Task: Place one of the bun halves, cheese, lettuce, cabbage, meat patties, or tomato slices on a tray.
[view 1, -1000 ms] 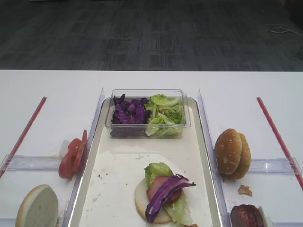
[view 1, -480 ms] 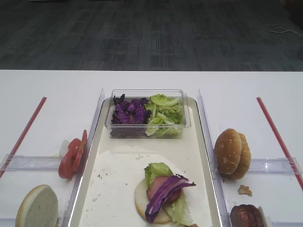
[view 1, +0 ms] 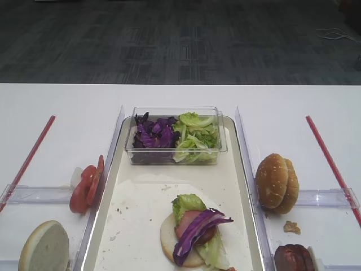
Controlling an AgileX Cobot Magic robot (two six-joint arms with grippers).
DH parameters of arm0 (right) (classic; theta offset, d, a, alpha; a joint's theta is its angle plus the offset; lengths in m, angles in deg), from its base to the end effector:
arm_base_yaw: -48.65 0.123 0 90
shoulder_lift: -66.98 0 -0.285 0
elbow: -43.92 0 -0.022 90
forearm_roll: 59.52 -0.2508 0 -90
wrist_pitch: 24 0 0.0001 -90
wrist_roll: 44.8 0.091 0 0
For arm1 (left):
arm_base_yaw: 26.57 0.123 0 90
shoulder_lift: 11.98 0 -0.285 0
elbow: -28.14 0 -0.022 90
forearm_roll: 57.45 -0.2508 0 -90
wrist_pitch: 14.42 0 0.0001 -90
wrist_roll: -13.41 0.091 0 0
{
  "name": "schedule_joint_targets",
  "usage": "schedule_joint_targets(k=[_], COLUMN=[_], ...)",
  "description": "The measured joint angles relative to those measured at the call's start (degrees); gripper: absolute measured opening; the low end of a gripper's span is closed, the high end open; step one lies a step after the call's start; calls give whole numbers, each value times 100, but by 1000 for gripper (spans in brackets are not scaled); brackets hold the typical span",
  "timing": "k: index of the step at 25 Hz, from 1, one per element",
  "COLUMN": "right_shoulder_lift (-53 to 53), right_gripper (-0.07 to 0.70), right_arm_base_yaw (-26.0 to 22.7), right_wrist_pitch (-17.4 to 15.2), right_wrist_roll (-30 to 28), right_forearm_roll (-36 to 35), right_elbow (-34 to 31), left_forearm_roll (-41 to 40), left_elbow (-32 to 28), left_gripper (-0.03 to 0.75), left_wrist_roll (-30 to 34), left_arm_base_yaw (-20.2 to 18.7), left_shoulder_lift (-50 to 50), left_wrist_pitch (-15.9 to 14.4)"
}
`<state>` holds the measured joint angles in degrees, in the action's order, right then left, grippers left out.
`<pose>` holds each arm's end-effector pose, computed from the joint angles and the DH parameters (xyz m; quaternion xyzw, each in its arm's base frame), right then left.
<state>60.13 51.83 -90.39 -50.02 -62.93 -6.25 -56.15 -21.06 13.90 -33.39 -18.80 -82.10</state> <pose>-0.0090 0.0045 0.2619 -0.0669 0.8776 0.0212 0.4743 -0.0118 -0.0005 0.2647 0.0574 0.8798 -0.0373 0.4704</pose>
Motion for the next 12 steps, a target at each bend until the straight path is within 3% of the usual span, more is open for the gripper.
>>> schedule_joint_targets(k=[12], right_shoulder_lift=[0], right_gripper=[23], right_arm_base_yaw=[0], right_wrist_pitch=[0], right_wrist_roll=[0], right_forearm_roll=[0], right_elbow=[0], left_forearm_roll=[0], left_elbow=[0], left_gripper=[412], left_wrist_roll=[0], left_arm_base_yaw=[0], left_shoulder_lift=[0], left_wrist_pitch=[0])
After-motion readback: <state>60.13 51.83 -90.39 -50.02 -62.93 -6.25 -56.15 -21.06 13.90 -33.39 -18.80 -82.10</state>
